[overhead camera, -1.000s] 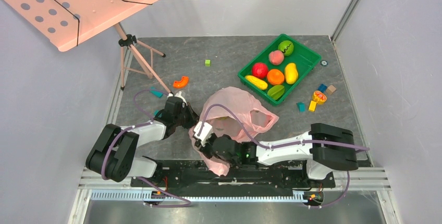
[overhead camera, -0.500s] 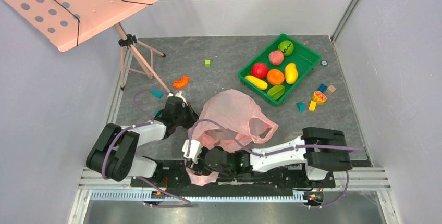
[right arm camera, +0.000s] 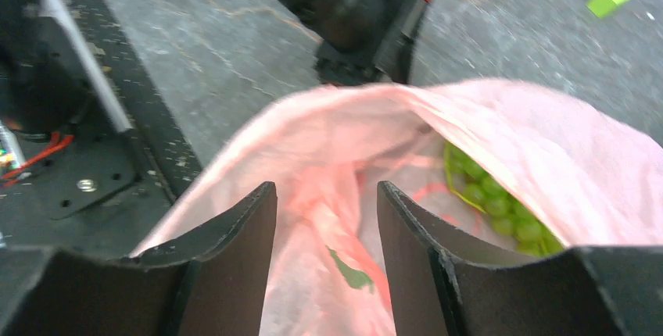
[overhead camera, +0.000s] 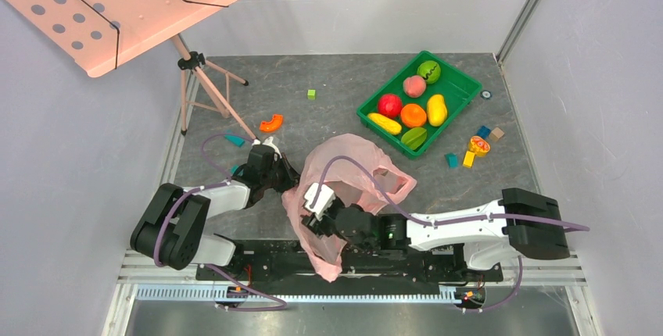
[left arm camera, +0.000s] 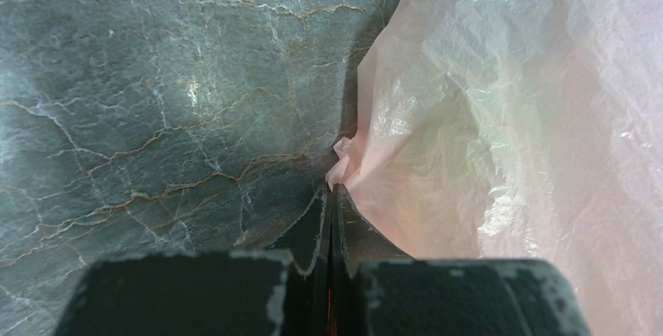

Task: Take the fake fruits out of the plastic bag
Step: Adjust the plastic bag at the center of the board.

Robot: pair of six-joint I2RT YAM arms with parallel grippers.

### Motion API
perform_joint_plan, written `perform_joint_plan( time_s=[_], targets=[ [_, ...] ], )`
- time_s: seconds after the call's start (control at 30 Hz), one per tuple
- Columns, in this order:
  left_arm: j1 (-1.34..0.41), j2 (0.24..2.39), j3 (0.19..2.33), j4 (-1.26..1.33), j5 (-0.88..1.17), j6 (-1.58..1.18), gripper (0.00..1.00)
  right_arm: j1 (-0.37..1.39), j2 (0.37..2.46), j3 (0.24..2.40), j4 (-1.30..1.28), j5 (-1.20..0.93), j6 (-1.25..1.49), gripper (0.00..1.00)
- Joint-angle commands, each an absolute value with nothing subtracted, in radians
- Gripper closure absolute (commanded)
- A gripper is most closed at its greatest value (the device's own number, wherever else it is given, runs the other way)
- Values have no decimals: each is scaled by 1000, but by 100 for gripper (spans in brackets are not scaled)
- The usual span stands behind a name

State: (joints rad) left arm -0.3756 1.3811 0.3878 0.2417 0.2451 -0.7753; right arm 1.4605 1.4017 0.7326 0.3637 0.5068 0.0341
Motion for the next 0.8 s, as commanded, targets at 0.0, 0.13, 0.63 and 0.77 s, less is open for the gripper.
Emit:
perform_joint_plan(
  time_s=[0.0,0.13,0.63,0.77],
  targets=[
    [-376,1373,399,282,261,-749,98,1405,1321,653,382,570,85,49],
    [-376,1373,402,283,261,-747,98,1342,1274,560,446,535,92,52],
    [-375,1377,387,320,295,-762,98,1201,1427,445,758,355,-39,51],
    [-374,1380,374,333,302,-766,98,1186,1500,492,776,349,-69,50]
  ],
)
